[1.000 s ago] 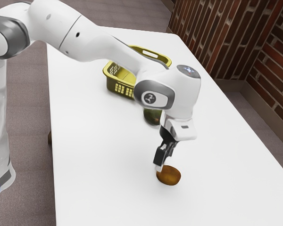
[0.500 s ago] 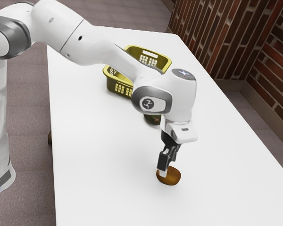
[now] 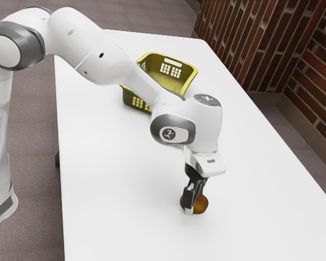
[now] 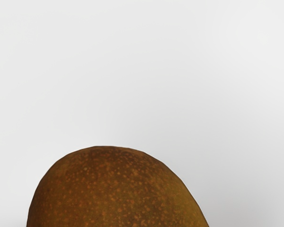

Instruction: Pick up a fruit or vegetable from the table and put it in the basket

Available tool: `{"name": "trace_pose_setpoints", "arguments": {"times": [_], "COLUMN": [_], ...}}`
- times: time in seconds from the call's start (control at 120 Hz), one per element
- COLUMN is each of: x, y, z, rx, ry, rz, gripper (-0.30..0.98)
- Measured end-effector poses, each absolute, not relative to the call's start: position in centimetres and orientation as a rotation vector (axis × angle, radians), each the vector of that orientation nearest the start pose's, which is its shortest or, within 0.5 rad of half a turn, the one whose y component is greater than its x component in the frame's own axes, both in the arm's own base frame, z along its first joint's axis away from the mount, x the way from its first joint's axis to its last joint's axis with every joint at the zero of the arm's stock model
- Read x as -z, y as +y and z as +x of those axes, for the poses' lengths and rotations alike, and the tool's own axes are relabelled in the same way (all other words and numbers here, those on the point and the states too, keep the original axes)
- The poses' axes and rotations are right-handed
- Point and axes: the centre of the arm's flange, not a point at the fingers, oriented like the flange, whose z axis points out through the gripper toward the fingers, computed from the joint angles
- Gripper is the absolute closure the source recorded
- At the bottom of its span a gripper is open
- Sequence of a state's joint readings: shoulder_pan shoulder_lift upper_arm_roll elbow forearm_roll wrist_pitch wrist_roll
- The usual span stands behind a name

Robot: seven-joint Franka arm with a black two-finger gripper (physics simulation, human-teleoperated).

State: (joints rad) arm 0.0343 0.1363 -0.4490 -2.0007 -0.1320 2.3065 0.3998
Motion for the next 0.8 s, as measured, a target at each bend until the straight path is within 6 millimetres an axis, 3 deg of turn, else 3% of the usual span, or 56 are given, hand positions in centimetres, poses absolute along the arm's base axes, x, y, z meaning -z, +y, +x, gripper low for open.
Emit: {"name": "trace_pose_setpoints", "arguments": {"times": [0.258, 0.475, 0.7, 0.8], "x": [-41.5, -43.2, -51.5, -55.9], "y": [-23.6, -23.3, -21.0, -17.3], "z": [55.0, 54.8, 52.7, 53.4], "rx": [0.313, 0.342, 0.424, 0.454], "ry": [1.158, 1.123, 1.026, 0.917], "rz": [-3.078, -3.067, -3.025, -3.019], "gripper": [0.38, 0.42, 0.42, 0.42]}}
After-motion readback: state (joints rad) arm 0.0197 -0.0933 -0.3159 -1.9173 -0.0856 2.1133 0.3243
